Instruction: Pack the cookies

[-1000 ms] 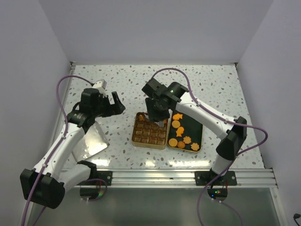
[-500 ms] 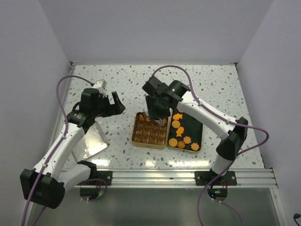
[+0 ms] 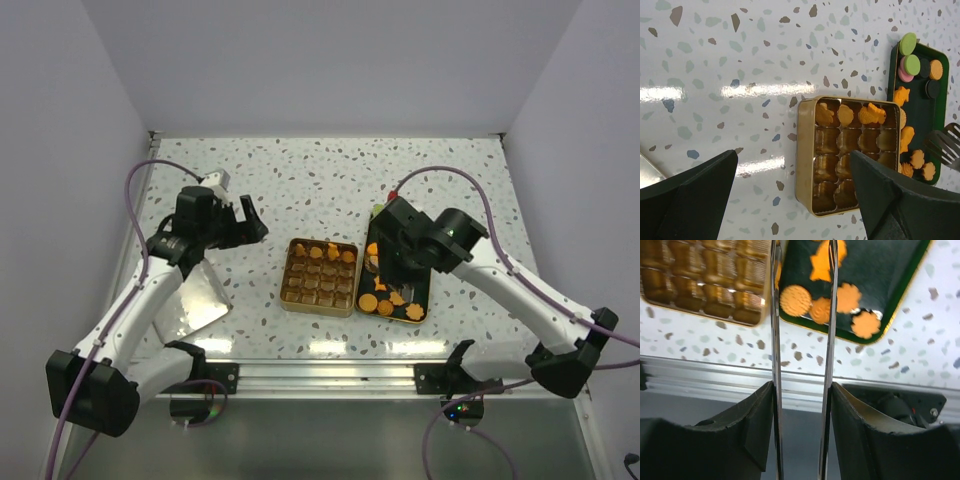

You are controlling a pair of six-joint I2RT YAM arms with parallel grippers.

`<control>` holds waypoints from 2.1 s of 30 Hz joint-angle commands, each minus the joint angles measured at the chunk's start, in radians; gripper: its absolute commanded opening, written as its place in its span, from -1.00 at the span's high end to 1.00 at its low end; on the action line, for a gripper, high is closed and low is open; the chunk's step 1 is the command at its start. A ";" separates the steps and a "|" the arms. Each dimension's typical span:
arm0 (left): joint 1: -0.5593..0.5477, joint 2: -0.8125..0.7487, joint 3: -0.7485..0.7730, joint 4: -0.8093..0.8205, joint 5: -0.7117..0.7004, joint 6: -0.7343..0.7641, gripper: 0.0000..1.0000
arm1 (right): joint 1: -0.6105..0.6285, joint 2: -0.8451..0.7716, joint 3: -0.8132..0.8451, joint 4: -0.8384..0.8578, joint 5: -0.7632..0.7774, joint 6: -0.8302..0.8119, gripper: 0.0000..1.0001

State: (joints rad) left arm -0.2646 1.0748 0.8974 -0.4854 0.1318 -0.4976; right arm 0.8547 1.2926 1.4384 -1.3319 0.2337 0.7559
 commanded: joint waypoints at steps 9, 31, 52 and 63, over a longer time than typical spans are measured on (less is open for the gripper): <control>-0.005 0.037 0.046 0.062 0.057 -0.001 -1.00 | -0.031 -0.084 -0.223 -0.093 0.004 0.114 -0.04; -0.005 -0.018 0.008 0.038 0.051 0.001 -1.00 | -0.063 -0.116 -0.343 -0.024 -0.054 0.120 0.07; -0.004 -0.055 -0.008 0.031 0.045 -0.009 -1.00 | -0.063 -0.003 0.019 -0.096 0.016 0.071 0.37; -0.005 -0.076 -0.017 0.022 0.032 -0.018 -1.00 | -0.043 0.093 0.116 0.049 -0.115 0.026 0.39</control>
State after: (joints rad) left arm -0.2646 1.0245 0.8864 -0.4801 0.1707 -0.4984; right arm 0.8036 1.3750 1.5150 -1.3300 0.1589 0.8032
